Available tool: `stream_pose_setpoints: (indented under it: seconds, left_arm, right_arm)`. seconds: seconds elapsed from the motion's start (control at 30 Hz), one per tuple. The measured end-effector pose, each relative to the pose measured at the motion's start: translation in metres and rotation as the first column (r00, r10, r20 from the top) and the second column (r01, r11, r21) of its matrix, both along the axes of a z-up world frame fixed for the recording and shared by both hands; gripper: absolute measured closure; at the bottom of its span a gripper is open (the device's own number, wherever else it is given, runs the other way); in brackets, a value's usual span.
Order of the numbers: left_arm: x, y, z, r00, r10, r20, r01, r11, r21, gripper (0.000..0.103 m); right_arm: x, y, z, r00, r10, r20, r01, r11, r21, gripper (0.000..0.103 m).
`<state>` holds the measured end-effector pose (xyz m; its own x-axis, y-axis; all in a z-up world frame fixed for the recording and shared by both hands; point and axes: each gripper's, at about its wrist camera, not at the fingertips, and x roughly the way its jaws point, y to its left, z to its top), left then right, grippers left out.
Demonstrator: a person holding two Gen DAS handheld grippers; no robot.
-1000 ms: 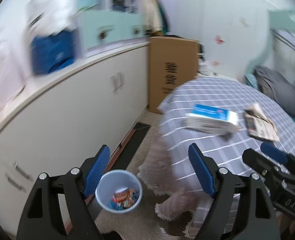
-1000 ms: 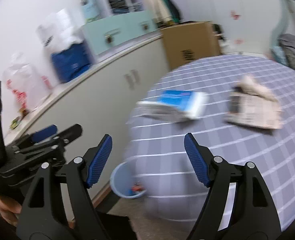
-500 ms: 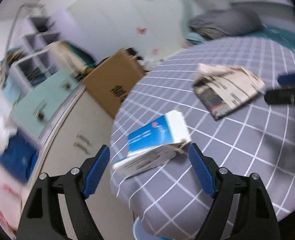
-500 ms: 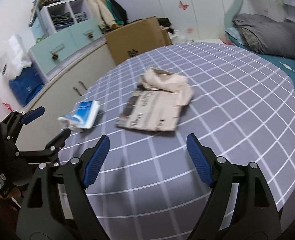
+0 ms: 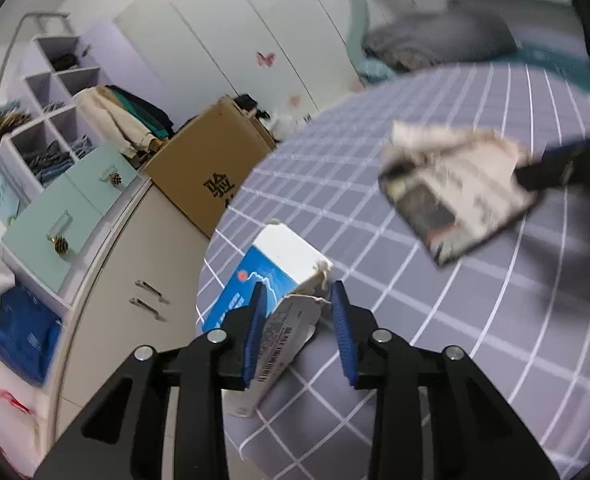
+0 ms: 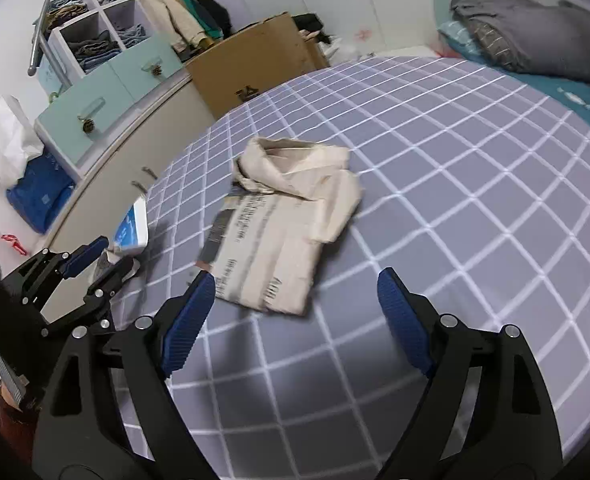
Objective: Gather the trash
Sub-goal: 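Grasp the white-blue carton with the left tool while the right grasps the newspaper bundle, then carry the carton and newspaper bundle down over the wastebasket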
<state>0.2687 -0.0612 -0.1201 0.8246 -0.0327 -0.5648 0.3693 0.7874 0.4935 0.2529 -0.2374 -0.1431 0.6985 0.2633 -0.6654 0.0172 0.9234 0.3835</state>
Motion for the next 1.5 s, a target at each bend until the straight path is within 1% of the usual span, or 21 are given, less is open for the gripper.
stream_pose_setpoints:
  seconds: [0.1,0.17,0.23,0.27,0.3,0.33,0.37,0.4,0.47,0.5,0.53,0.6,0.67,0.77,0.93,1.07,1.17,1.23,1.3,1.4,1.5]
  left_arm:
    - [-0.004,0.003,0.019,1.000,0.015,0.021,-0.012,0.994,-0.104,0.078]
    - [-0.008,0.004,0.028,1.000,0.016,0.026,-0.011,0.986,-0.164,0.082]
    - [-0.010,0.008,0.039,1.000,0.012,0.017,-0.007,0.968,-0.251,0.083]
    - [-0.011,0.011,0.043,1.000,0.008,0.006,-0.006,0.955,-0.298,0.083]
    - [-0.011,0.012,0.045,1.000,0.004,0.002,-0.004,0.947,-0.320,0.083]
    - [-0.014,0.011,0.047,1.000,0.004,0.002,-0.003,0.940,-0.341,0.083]
    - [-0.016,0.010,0.047,1.000,0.000,0.000,0.000,0.936,-0.353,0.084]
    - [-0.018,0.010,0.048,1.000,0.000,0.002,0.001,0.933,-0.359,0.084]
    - [-0.020,0.012,0.048,1.000,-0.004,-0.005,0.002,0.922,-0.387,0.084]
    - [-0.021,0.014,0.049,1.000,-0.005,-0.013,-0.001,0.911,-0.412,0.084]
    - [-0.022,0.017,0.049,1.000,-0.006,-0.019,-0.003,0.900,-0.435,0.084]
    - [-0.024,0.020,0.048,1.000,0.005,-0.019,-0.013,0.893,-0.450,0.084]
    - [-0.026,0.022,0.047,1.000,0.016,-0.024,-0.026,0.885,-0.465,0.084]
    - [-0.027,0.029,0.046,0.998,0.041,-0.042,-0.057,0.864,-0.501,0.084]
    - [-0.034,0.036,0.050,0.994,0.102,-0.031,-0.104,0.860,-0.500,0.084]
    - [-0.041,0.045,0.051,0.985,0.166,-0.040,-0.163,0.843,-0.513,0.084]
    - [-0.044,0.055,0.051,0.965,0.259,-0.050,-0.249,0.834,-0.493,0.084]
    - [-0.047,0.062,0.051,0.950,0.309,-0.053,-0.295,0.822,-0.488,0.084]
    - [-0.054,0.070,0.052,0.942,0.332,-0.052,-0.313,0.808,-0.500,0.084]
    - [-0.066,0.081,0.052,0.930,0.364,-0.044,-0.335,0.796,-0.504,0.084]
    - [-0.075,0.096,0.052,0.917,0.395,-0.051,-0.363,0.774,-0.518,0.084]
  right_arm:
    - [0.009,0.007,0.001,1.000,0.010,-0.006,-0.010,1.000,-0.020,0.020]
    - [0.014,0.010,0.001,0.999,0.031,-0.016,-0.031,0.999,-0.013,0.020]
    - [0.020,0.015,0.001,0.999,0.042,-0.027,-0.043,0.999,-0.032,0.020]
    - [0.023,0.017,0.001,0.998,0.046,-0.030,-0.047,0.998,-0.039,0.022]
    - [0.026,0.020,0.001,0.998,0.049,-0.035,-0.051,0.997,-0.061,0.025]
    - [0.028,0.023,0.001,0.998,0.048,-0.041,-0.051,0.995,-0.084,0.034]
    - [0.029,0.024,0.001,0.998,0.047,-0.043,-0.051,0.994,-0.095,0.054]
    - [0.030,0.025,0.000,0.997,0.054,-0.049,-0.059,0.993,-0.101,0.062]
    - [0.031,0.022,-0.002,0.996,0.070,-0.050,-0.073,0.995,-0.066,0.075]
    - [0.031,0.019,-0.002,0.996,0.076,-0.046,-0.078,0.996,-0.039,0.077]
    - [0.030,0.016,-0.003,0.995,0.089,-0.038,-0.090,0.996,-0.001,0.082]
    - [0.024,0.013,-0.001,0.995,0.096,-0.012,-0.096,0.995,0.025,0.086]
    - [0.016,0.018,0.008,0.994,0.104,0.040,-0.104,0.994,0.013,0.091]
    - [0.004,0.027,0.021,0.988,0.121,0.098,-0.123,0.992,0.013,0.095]
    - [-0.011,0.041,0.041,0.973,0.155,0.170,-0.159,0.987,0.006,0.099]
    - [-0.019,0.055,0.050,0.963,0.185,0.196,-0.186,0.982,-0.011,0.100]
    - [-0.025,0.067,0.055,0.956,0.211,0.204,-0.210,0.977,-0.026,0.100]
    - [-0.030,0.075,0.057,0.951,0.227,0.212,-0.225,0.974,-0.030,0.100]
    - [-0.032,0.083,0.060,0.945,0.241,0.220,-0.238,0.970,-0.039,0.100]
    - [-0.036,0.095,0.064,0.937,0.262,0.229,-0.259,0.965,-0.044,0.100]
    - [-0.042,0.108,0.067,0.927,0.291,0.237,-0.289,0.956,-0.044,0.100]
